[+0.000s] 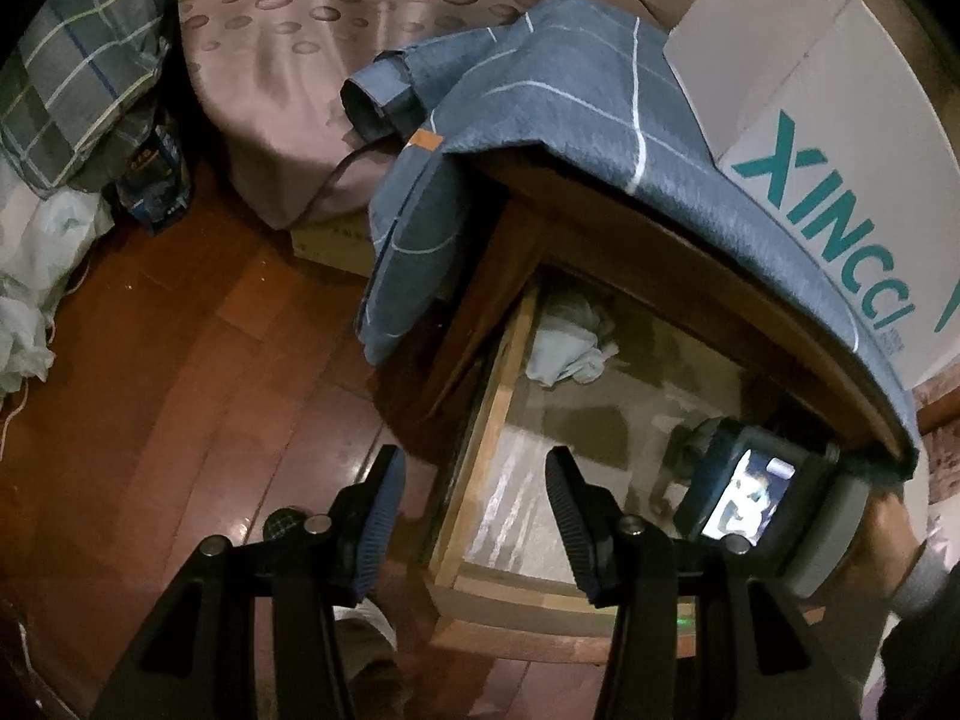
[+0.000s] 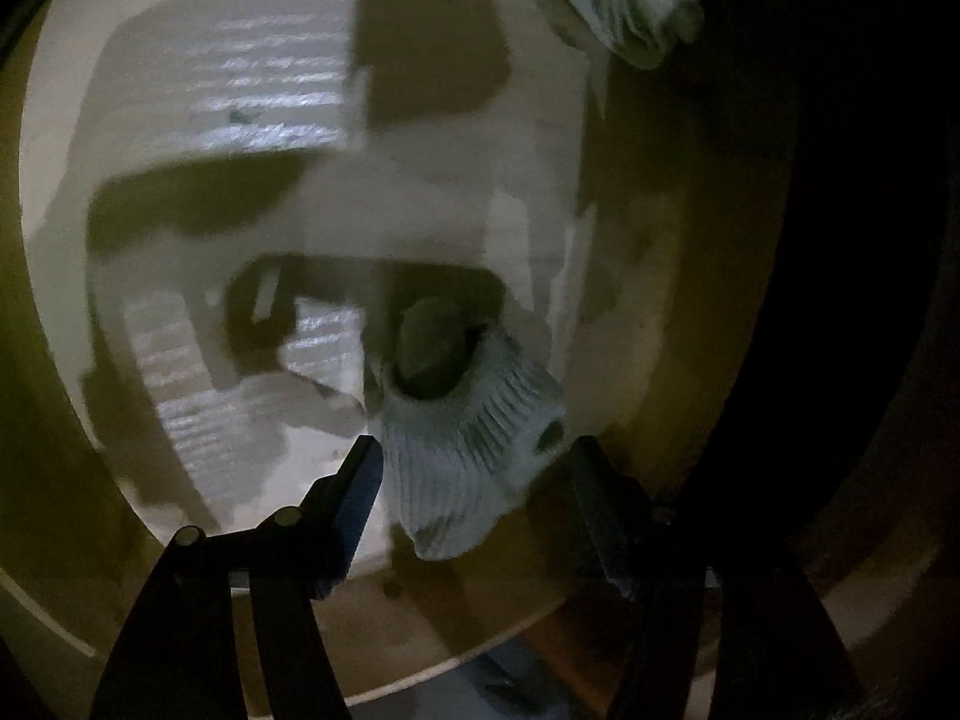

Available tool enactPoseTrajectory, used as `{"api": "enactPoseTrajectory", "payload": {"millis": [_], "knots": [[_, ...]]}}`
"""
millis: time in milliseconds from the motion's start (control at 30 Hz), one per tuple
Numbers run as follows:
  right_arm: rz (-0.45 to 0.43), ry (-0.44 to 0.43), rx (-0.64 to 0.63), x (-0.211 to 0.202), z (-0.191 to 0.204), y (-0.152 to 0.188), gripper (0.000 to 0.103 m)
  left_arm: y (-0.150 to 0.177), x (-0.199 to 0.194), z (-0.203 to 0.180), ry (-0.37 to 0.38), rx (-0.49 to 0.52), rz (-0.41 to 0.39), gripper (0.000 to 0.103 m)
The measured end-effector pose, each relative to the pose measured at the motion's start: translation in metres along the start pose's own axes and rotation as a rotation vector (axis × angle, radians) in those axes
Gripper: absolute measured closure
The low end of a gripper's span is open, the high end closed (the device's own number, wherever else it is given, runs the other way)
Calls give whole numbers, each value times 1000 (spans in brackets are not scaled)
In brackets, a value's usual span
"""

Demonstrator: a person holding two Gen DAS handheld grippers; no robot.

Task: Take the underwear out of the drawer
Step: 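Grasp and lift the grey knit sock with the right tool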

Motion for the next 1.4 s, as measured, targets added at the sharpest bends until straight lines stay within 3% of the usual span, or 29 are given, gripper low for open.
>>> {"api": "enactPoseTrajectory", "payload": {"millis": [367, 500, 767, 900, 1133, 1400], "knots": [[-143, -170, 90, 8, -30, 50, 44, 6, 14, -7, -39, 49, 34, 53], [-166, -244, 180, 5, -29, 56, 60, 7, 18, -7, -65, 69, 42, 53], [-193, -382, 295, -16, -21, 70, 69, 9, 23, -12, -86, 104, 49, 53], [-200, -371, 316, -38, -9, 69, 65, 10, 26, -11, -96, 111, 55, 53], [-205, -374, 336, -34, -6, 82, 59, 13, 34, -12, -119, 137, 72, 53], [-130, -375, 372, -16, -12, 93, 66, 15, 41, -12, -152, 162, 88, 53]]}}
Point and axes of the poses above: each gripper's, at about its wrist camera, not at the fingertips, and x roughly the way its jaws point, z to its left, y to its underside, the point moved 9 cm from there along x, roughly the way its jaws point, and after that the axes turned 2 degrees about -y, right-handed, at the moved point
